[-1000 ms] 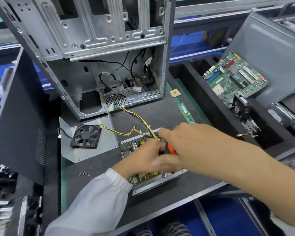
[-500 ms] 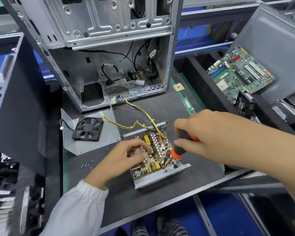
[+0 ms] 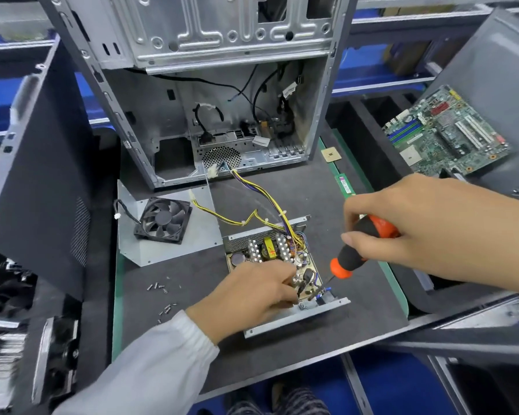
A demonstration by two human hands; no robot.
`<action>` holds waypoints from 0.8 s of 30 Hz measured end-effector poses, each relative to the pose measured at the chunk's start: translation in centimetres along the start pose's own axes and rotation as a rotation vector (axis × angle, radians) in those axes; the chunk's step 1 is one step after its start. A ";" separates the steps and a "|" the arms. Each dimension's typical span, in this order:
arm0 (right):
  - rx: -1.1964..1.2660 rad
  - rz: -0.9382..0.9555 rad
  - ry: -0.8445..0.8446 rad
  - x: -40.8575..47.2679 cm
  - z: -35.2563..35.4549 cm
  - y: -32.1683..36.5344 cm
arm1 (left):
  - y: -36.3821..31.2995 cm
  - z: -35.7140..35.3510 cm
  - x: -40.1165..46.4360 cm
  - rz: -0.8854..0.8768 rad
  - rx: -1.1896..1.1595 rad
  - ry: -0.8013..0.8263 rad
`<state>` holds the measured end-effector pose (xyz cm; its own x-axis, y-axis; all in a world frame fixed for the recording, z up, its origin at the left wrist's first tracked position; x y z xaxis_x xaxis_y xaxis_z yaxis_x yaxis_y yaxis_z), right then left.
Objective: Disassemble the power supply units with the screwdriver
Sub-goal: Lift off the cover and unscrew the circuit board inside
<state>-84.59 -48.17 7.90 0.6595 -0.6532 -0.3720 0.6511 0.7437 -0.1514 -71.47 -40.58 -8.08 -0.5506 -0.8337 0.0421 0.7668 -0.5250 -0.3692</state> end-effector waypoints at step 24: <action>0.004 -0.053 -0.001 0.8 -1.8 -1.9 | -1.0 -3.2 3.1 -0.470 0.533 -0.078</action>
<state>-86.01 -49.84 6.26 0.6248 -0.6917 -0.3622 0.6866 0.7076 -0.1670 -75.03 -42.06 -10.56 -0.8522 -0.4984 0.1592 0.5224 -0.8272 0.2071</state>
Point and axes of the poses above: each hand's wrist, its own x-axis towards the middle knuckle, its own z-axis out of the back of the hand, y = z × x, the point moved 4 cm from there along x, towards the middle knuckle, and after that the axes turned 4 degrees about -x, right-handed, at the moved point
